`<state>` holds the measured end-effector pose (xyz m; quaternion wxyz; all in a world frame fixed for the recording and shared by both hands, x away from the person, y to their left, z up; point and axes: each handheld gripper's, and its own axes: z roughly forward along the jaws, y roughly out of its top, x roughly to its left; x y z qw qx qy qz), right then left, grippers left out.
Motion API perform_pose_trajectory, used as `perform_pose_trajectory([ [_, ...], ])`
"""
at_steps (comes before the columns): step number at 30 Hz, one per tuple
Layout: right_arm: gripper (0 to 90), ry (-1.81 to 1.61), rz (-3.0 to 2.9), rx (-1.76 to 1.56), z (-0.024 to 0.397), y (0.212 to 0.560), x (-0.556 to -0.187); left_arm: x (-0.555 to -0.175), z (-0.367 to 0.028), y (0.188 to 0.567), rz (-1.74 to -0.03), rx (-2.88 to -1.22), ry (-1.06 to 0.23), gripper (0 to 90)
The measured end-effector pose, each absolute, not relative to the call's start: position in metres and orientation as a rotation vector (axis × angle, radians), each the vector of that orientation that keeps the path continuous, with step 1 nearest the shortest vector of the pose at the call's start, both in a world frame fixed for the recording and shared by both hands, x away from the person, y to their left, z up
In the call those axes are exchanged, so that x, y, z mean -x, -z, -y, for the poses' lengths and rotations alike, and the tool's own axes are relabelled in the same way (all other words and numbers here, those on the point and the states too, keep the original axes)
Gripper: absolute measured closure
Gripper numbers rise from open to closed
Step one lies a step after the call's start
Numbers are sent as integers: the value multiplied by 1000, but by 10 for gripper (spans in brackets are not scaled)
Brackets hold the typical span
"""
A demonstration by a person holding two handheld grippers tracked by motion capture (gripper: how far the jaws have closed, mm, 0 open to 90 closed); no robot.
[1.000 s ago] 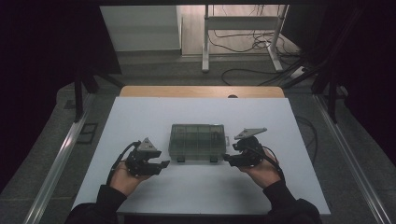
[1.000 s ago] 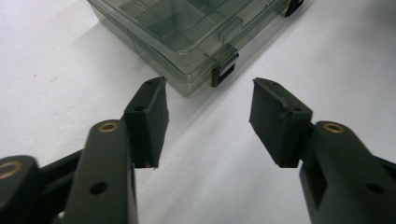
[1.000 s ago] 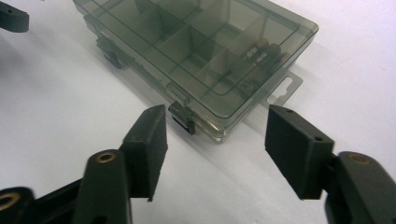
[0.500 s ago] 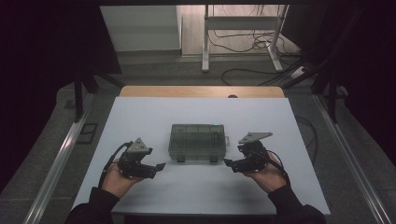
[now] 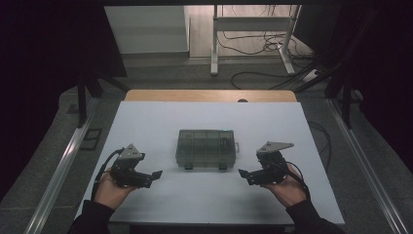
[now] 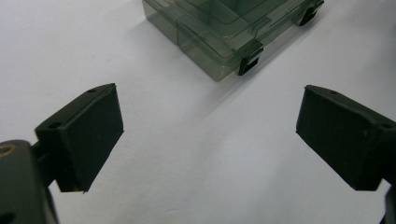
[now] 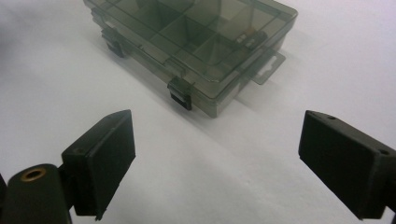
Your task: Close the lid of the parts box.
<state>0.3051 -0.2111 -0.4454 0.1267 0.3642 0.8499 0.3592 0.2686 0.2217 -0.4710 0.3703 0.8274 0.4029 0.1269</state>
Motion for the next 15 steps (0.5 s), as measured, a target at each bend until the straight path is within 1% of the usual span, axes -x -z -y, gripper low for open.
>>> perform_pose_trajectory([
  [8,45,-1036,-2450,-1072,220,446,-297,-262,-231,469,-1055,-2114,-361,35],
  [15,28,-1045,-2431,-1080,227,445,-290,-254,-238,467,-1064,-2098,-391,22],
])
